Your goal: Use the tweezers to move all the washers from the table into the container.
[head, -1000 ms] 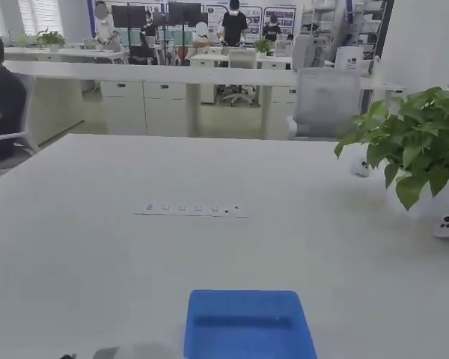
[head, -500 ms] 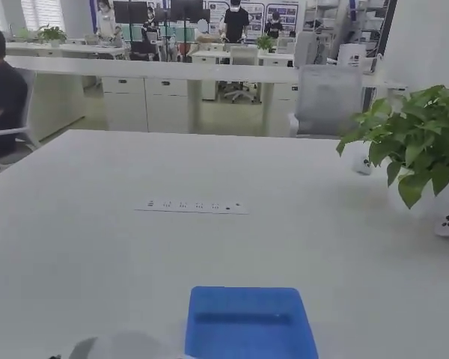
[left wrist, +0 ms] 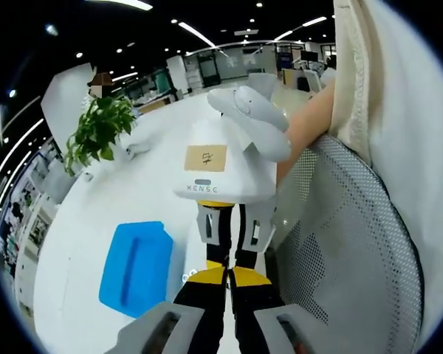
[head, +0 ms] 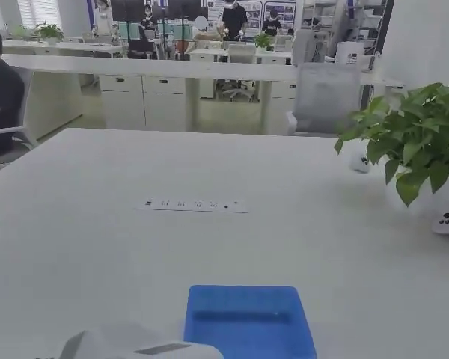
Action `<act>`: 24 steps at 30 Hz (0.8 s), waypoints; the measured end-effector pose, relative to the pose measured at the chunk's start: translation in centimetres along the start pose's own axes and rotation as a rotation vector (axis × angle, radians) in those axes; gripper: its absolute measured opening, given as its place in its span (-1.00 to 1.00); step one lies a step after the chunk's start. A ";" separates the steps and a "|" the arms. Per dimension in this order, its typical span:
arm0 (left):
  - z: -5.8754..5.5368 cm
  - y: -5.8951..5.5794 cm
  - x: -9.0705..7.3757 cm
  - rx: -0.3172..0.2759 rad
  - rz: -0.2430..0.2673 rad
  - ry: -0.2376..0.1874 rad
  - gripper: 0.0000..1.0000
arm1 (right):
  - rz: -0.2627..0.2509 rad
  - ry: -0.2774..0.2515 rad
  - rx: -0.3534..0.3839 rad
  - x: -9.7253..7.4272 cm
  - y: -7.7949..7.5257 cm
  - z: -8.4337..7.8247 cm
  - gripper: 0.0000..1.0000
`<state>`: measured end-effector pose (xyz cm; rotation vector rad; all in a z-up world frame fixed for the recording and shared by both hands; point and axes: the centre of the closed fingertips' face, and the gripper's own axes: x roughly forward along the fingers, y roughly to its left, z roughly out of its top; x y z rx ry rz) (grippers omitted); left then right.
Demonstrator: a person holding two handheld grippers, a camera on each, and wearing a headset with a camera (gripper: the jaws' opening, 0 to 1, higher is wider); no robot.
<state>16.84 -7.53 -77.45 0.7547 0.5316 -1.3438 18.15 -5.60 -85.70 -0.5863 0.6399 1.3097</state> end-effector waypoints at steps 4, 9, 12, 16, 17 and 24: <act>-0.2 0.1 -0.2 -0.038 -0.021 -0.003 -1.00 | 0.011 0.005 0.011 0.2 -0.1 -0.3 -0.86; -0.4 -0.3 -0.4 -0.004 -0.049 0.008 -1.00 | 0.039 -0.007 -0.009 0.4 0.7 0.1 -0.80; -0.5 -0.1 -0.6 -0.006 -0.055 0.008 -1.00 | 0.054 -0.077 0.024 0.0 0.9 1.6 -0.75; -0.7 0.2 -1.0 0.001 -0.075 -0.002 -1.00 | 0.096 -0.161 0.023 -0.3 0.6 3.4 -0.86; -0.8 0.7 -1.1 0.002 -0.074 0.007 -1.00 | 0.101 -0.164 0.022 0.0 0.4 3.6 -0.86; -1.5 3.1 -2.8 -0.002 -0.023 0.026 -1.00 | 0.029 -0.227 0.032 0.6 -2.0 5.9 -0.88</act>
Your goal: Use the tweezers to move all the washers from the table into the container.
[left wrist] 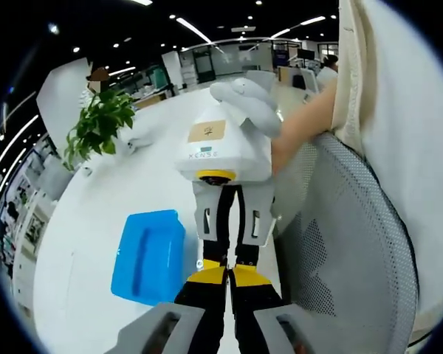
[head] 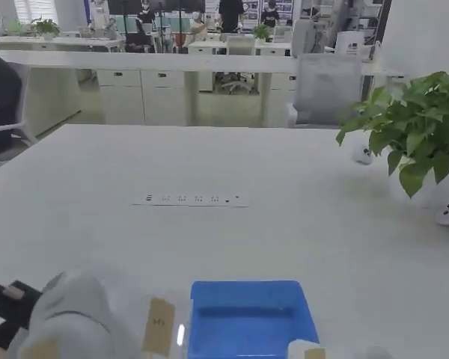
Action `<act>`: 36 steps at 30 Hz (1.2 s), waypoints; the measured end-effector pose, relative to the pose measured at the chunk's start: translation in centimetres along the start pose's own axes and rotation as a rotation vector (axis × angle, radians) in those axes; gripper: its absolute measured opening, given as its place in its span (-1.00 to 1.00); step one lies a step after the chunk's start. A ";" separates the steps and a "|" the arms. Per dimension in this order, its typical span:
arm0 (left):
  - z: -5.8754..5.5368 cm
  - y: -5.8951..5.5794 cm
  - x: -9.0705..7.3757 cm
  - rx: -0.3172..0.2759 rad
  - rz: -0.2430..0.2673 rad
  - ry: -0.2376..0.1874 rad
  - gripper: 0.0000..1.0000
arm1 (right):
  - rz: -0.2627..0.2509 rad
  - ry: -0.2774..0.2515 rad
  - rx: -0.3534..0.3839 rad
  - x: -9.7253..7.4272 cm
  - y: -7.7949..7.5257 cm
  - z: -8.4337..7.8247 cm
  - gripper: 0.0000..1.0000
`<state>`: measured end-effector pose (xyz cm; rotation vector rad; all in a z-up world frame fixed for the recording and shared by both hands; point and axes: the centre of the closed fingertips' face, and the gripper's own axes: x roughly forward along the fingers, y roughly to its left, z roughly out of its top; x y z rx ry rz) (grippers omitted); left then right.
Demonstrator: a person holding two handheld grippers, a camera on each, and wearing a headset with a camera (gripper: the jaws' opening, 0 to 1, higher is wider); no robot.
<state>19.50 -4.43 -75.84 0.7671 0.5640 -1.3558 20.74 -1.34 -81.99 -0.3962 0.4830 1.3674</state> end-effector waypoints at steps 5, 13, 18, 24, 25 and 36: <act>-0.9 0.7 -0.3 -0.015 0.023 0.007 -1.00 | -0.044 -0.017 0.008 0.7 -0.5 0.1 -0.86; -1.4 0.5 0.1 -0.013 0.007 0.014 -1.00 | -0.038 0.010 -0.003 1.1 -0.8 -0.6 -0.86; -1.5 1.1 0.5 -0.019 0.012 0.024 -1.00 | -0.046 0.005 0.039 1.2 -1.3 -0.9 -0.86; -1.3 1.3 0.9 -0.008 0.007 0.040 -1.00 | -0.043 0.000 0.069 1.3 -1.5 -1.1 -0.85; -1.4 1.4 1.0 -0.003 0.004 0.046 -1.00 | -0.041 0.001 0.074 1.3 -1.5 -1.1 -0.85; -1.3 1.6 1.0 -0.085 -0.028 0.068 -1.00 | -0.016 -0.010 0.123 1.3 -1.1 -1.2 -0.86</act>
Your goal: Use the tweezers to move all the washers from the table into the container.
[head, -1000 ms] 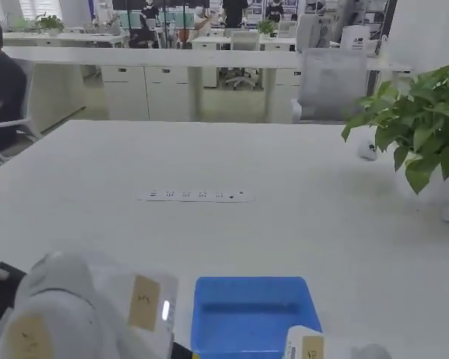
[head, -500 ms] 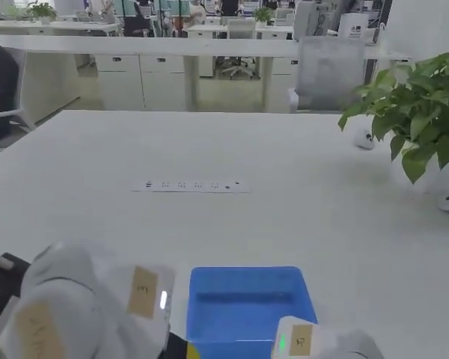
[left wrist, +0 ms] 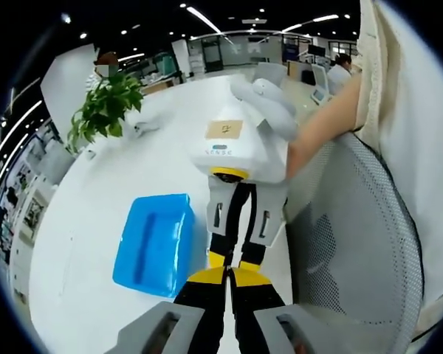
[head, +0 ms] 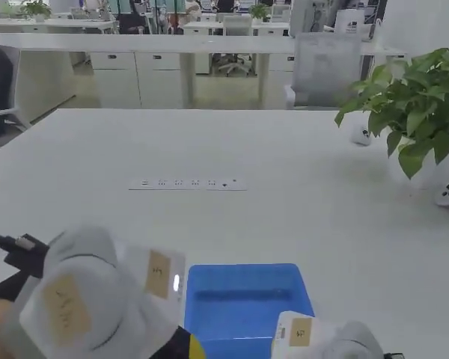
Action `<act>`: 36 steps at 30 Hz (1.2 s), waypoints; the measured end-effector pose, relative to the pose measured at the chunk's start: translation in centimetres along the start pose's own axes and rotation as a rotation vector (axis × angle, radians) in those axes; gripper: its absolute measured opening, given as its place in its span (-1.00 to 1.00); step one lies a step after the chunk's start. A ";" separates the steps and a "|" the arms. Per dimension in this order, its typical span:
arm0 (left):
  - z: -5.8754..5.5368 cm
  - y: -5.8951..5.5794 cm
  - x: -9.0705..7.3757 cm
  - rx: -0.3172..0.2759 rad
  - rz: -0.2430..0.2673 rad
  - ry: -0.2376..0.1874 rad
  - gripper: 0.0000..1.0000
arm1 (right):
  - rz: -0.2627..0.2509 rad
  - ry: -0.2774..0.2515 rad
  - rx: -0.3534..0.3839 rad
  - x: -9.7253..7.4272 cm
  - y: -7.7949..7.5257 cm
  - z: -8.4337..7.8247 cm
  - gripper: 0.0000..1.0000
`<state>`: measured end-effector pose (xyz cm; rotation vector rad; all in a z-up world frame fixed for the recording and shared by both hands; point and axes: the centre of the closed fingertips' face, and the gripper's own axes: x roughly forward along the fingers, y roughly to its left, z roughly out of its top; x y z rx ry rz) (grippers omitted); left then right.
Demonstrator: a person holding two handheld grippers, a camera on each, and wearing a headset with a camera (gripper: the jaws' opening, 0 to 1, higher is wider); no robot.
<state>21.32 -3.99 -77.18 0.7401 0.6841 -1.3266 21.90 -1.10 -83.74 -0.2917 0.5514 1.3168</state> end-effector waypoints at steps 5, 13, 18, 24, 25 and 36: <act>0.2 0.0 0.3 -0.025 -0.015 0.006 -1.00 | 0.005 0.001 0.012 0.0 0.0 -0.1 -0.85; 0.1 -0.5 0.6 -0.016 -0.040 0.037 -1.00 | -0.001 -0.015 -0.043 -0.4 0.4 0.8 -0.86; 0.1 -0.6 0.7 -0.032 -0.038 0.026 -1.00 | 0.015 -0.023 -0.002 -0.3 0.3 0.7 -0.88; 0.3 0.0 0.2 -0.087 0.052 -0.043 -0.96 | -0.003 -0.002 -0.008 -0.7 0.0 0.4 -0.95; 0.3 -0.2 0.1 -0.118 0.051 -0.062 -0.92 | 0.002 -0.007 0.007 -0.7 0.0 0.4 -0.95; -2.0 -1.3 -3.0 -0.450 0.214 -0.315 -0.77 | 0.011 -0.014 0.049 -0.6 0.3 0.6 -0.96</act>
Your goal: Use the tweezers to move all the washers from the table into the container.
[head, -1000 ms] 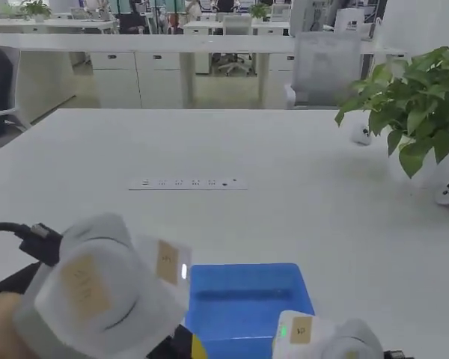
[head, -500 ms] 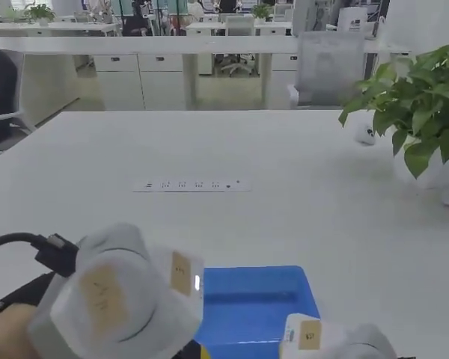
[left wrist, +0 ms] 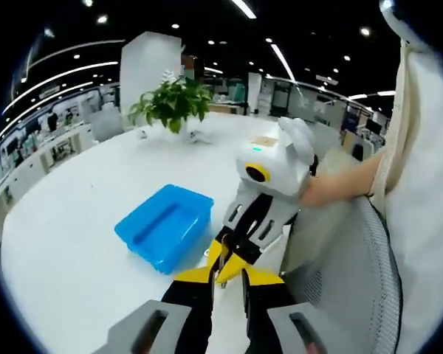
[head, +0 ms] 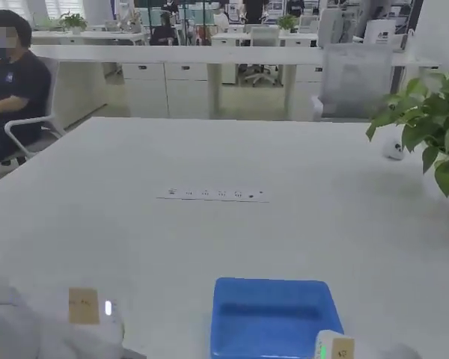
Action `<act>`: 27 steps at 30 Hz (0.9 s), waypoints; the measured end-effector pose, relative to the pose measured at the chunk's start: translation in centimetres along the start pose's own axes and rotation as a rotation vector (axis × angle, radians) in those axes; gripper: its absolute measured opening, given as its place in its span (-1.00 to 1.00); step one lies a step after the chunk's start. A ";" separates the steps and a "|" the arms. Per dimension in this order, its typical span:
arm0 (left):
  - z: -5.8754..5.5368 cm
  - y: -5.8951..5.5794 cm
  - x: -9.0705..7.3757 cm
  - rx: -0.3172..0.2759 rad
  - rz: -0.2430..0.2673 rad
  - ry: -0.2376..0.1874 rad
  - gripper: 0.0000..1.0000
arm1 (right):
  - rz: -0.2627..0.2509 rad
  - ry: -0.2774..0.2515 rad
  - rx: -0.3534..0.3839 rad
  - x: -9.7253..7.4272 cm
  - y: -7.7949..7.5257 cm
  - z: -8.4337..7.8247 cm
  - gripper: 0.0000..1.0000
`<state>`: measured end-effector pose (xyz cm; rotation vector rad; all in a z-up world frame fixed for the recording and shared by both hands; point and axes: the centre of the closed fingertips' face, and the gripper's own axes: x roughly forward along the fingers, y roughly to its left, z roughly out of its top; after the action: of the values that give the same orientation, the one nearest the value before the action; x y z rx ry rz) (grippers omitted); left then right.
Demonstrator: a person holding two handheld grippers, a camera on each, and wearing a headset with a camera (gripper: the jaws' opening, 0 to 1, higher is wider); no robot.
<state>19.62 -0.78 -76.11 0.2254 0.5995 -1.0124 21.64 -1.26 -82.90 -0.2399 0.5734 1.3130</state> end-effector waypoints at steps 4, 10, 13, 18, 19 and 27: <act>-0.8 0.6 -0.8 -0.071 0.106 -0.071 -0.67 | 0.002 -0.014 0.033 -0.2 0.0 0.0 -0.96; -1.6 2.6 -2.6 -0.118 0.304 -0.154 -0.44 | -0.032 -0.029 0.103 -1.4 -0.8 0.1 -0.95; -2.0 3.5 -3.4 -0.159 0.376 -0.198 -0.26 | -0.060 -0.026 0.115 -2.3 -1.5 0.1 -0.95; -2.6 4.3 -3.8 -0.158 0.447 -0.223 0.05 | -0.122 -0.057 0.149 -4.5 -3.0 0.6 -0.95; -2.5 4.4 -3.7 -0.158 0.454 -0.225 0.10 | -0.131 -0.063 0.155 -4.8 -3.2 0.7 -0.95; -1.5 5.0 -4.5 -0.175 0.494 -0.304 0.37 | -0.213 -0.089 0.182 -8.1 -4.5 1.3 -0.95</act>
<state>21.59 5.81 -75.29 0.0562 0.3268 -0.4980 25.15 -8.64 -78.22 -0.0888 0.5715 1.0537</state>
